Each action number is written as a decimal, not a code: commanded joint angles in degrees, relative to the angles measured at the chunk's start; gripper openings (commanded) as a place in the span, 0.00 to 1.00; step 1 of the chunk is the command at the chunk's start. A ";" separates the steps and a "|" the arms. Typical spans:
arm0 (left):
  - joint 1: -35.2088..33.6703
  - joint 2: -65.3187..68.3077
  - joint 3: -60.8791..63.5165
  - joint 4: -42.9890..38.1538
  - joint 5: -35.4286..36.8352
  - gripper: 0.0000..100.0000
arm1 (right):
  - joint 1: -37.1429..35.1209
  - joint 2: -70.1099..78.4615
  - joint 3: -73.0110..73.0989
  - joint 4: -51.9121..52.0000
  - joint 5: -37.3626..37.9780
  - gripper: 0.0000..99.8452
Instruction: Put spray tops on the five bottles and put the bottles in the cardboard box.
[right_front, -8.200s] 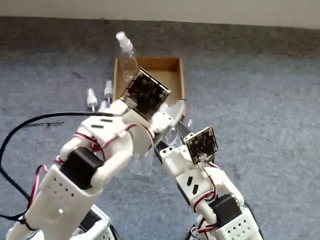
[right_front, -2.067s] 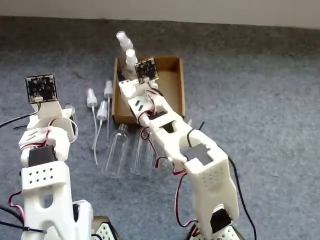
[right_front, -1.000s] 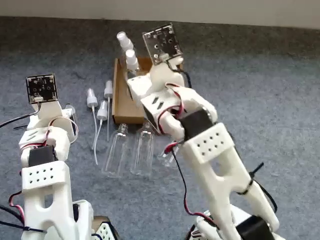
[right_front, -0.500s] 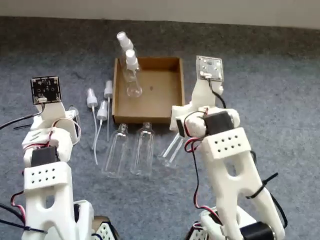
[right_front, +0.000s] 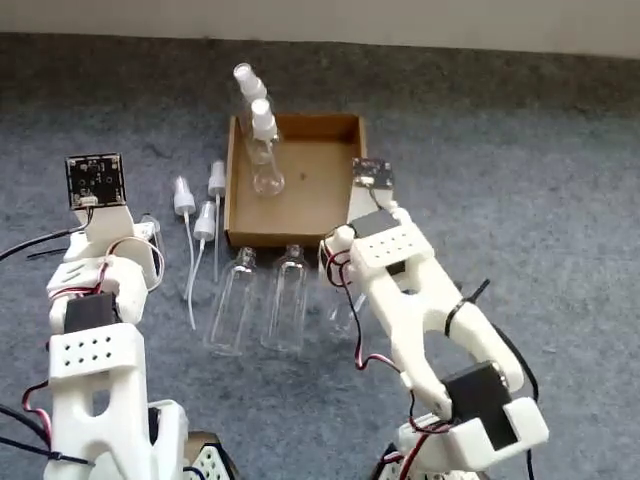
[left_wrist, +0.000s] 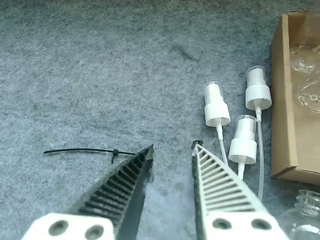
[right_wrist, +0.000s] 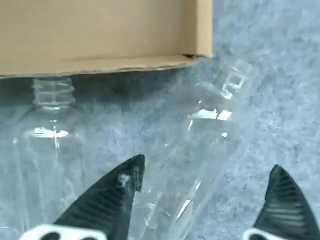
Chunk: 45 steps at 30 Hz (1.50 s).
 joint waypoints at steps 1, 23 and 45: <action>1.19 -0.31 -0.40 -1.14 0.35 0.13 | 0.75 -0.13 0.13 -0.84 -0.53 0.30; 1.27 -0.31 -0.22 -1.14 0.35 0.13 | 42.95 0.31 -0.22 -1.19 55.12 0.10; 3.38 -0.31 -0.13 -0.79 0.35 0.13 | 45.14 4.26 -13.23 4.09 52.75 0.27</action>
